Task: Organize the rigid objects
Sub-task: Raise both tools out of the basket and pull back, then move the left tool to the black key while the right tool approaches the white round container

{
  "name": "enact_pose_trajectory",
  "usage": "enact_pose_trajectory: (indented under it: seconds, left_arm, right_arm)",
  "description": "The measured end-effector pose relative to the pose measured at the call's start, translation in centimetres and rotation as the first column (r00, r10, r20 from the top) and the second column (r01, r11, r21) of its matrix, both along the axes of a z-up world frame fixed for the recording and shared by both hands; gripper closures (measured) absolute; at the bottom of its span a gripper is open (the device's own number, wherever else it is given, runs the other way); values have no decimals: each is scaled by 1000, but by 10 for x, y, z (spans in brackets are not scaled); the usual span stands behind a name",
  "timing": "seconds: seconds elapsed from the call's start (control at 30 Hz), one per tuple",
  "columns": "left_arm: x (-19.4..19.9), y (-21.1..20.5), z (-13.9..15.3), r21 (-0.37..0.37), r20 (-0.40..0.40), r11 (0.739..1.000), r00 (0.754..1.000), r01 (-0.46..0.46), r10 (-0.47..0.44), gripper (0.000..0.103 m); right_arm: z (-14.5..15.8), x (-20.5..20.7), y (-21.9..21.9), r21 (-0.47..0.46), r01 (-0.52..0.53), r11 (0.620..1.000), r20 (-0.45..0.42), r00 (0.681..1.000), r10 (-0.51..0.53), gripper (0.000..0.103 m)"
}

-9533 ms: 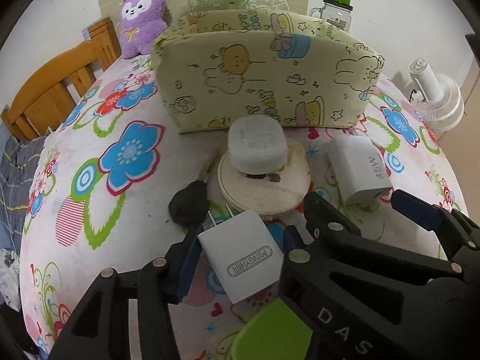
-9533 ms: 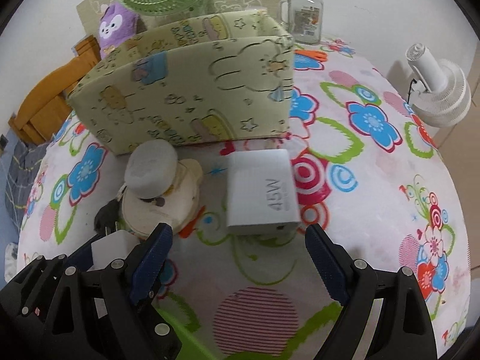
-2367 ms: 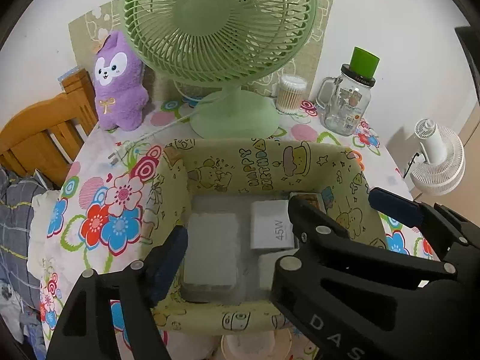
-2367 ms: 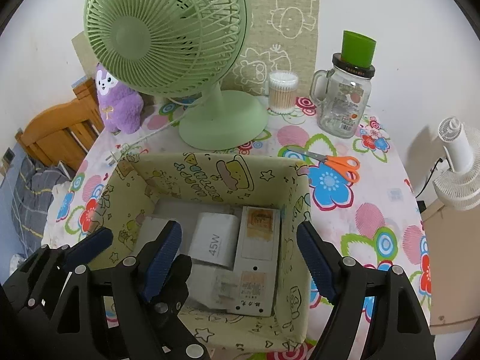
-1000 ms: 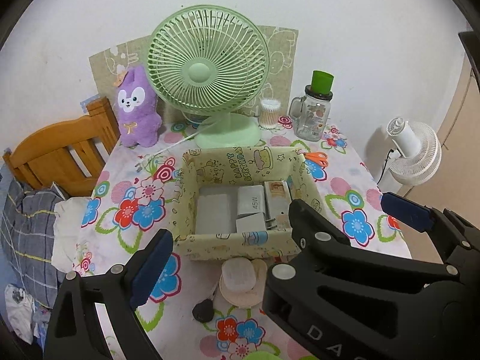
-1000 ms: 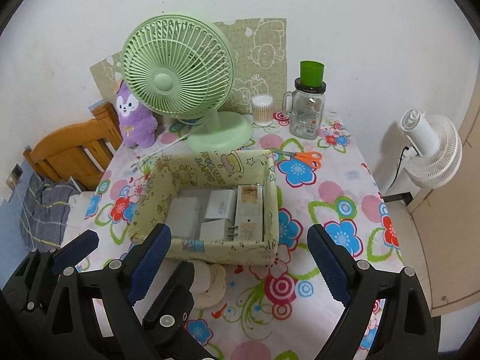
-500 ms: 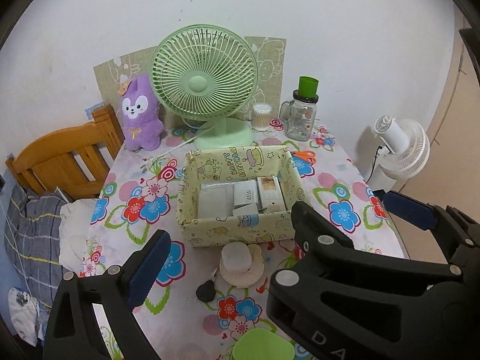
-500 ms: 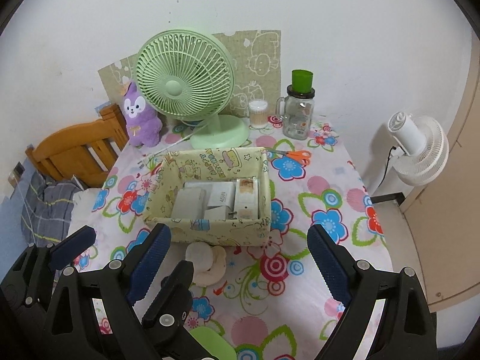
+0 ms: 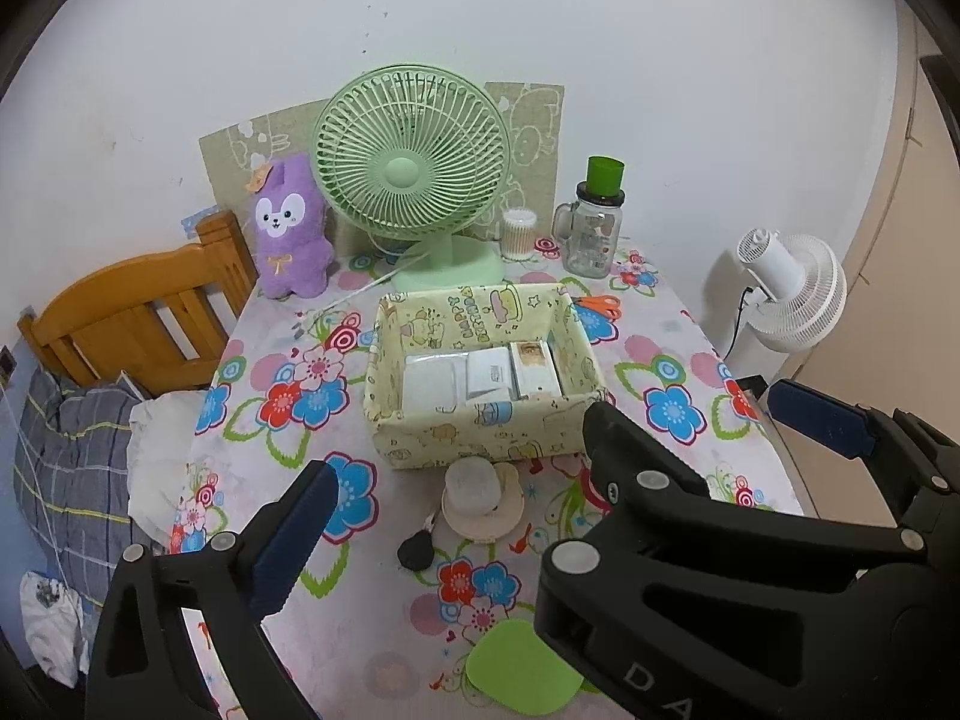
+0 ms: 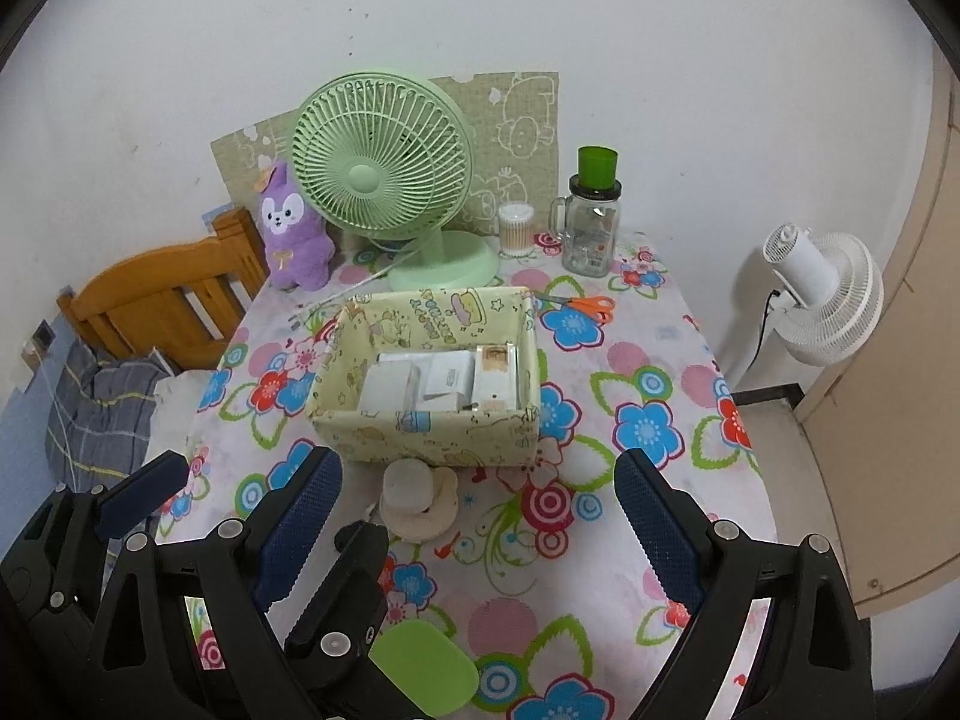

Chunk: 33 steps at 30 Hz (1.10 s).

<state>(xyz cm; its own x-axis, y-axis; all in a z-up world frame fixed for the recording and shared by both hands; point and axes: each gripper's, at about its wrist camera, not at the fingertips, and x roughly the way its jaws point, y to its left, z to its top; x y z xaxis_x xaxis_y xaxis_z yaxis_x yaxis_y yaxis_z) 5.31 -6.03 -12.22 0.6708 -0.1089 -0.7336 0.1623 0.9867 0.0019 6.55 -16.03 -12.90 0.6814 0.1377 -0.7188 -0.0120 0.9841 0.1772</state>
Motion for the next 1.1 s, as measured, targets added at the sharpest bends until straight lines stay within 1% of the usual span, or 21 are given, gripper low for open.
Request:
enact_pose_trajectory:
  seconds: [0.17,0.27,0.4,0.57,0.77,0.9,1.1]
  left_arm:
    - [-9,1,-3,0,-8,1000,1000,12,-12,2]
    - [-16,2,-4,-4,13,1000,1000,18,-18,2]
    - [-20,2,-7,-11,5,999,999,32,-32,2]
    - [-28,4,-12,-13,24,999,999,41,-41,2]
    - [-30,8,-23,-29,6,999,999,37,-37,2]
    - [-32,10,-32,-21,5,999,999,40,-40,2]
    - [-28,15,-52,-9,-18,999,999,39,-40,2]
  right_arm:
    - [-2,-9,0,-2,6,1000,-9,1000,-6,9]
    - [-3,-15,1,-8,7,1000,-4,1000,-7,9]
    - [-5,-22,3,-21,11,1000,-2,1000,-11,9]
    - [-9,-27,4,-25,12,1000,-3,1000,-13,9]
    - [-19,-34,9,-34,17,999,12,1000,-17,9]
    - [-29,-34,13,-29,16,999,10,1000,-15,9]
    - [-48,-29,20,-19,13,1000,-8,1000,-13,9]
